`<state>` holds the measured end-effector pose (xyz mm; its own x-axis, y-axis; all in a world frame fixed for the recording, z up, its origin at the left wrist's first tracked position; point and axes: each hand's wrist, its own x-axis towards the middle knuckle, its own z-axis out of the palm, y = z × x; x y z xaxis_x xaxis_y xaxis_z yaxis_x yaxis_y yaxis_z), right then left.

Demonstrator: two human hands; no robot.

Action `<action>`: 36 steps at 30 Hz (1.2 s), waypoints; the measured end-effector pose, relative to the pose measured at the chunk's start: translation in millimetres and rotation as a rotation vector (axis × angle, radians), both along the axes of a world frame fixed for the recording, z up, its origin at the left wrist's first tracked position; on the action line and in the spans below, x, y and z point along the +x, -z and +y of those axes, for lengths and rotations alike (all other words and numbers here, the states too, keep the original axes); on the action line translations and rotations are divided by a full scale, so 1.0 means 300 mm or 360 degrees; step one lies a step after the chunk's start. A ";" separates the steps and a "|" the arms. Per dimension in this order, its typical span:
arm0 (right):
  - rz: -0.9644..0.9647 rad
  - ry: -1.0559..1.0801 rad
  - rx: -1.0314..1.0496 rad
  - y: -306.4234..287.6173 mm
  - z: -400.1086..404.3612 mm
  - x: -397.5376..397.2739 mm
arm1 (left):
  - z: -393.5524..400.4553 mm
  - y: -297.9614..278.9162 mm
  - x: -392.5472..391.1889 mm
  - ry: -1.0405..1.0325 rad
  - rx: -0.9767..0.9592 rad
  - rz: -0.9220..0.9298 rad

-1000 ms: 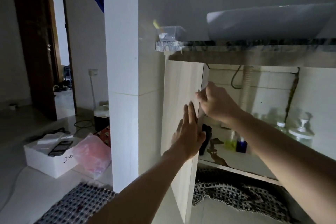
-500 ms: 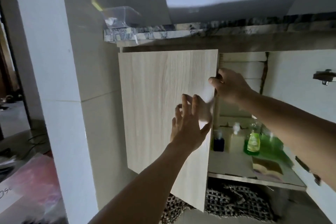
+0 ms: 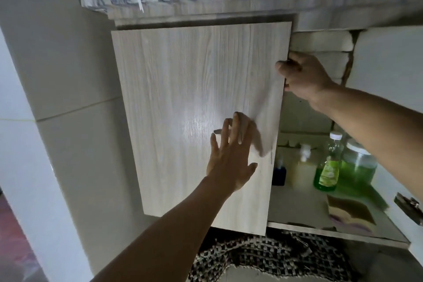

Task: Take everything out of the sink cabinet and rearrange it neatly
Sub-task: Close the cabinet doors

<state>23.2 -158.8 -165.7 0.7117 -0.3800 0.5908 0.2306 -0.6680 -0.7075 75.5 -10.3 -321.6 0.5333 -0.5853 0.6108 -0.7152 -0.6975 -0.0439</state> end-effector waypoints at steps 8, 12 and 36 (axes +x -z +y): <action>-0.0036 -0.0027 -0.0094 0.027 -0.043 0.038 | -0.021 0.024 0.062 -0.0125 0.0027 -0.0205; 0.0052 0.0284 -0.0581 0.030 -0.024 0.021 | -0.041 0.024 0.038 -0.0205 -0.0012 -0.0177; 0.0270 0.0471 -0.0166 0.323 0.012 -0.832 | -0.149 0.027 -0.605 0.0392 -0.0351 0.1212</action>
<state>-226.6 -155.1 -262.5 0.6711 -0.5282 0.5202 -0.0983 -0.7589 -0.6437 -106.0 -55.1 -329.7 0.7194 -0.6485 0.2488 -0.6272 -0.4526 0.6338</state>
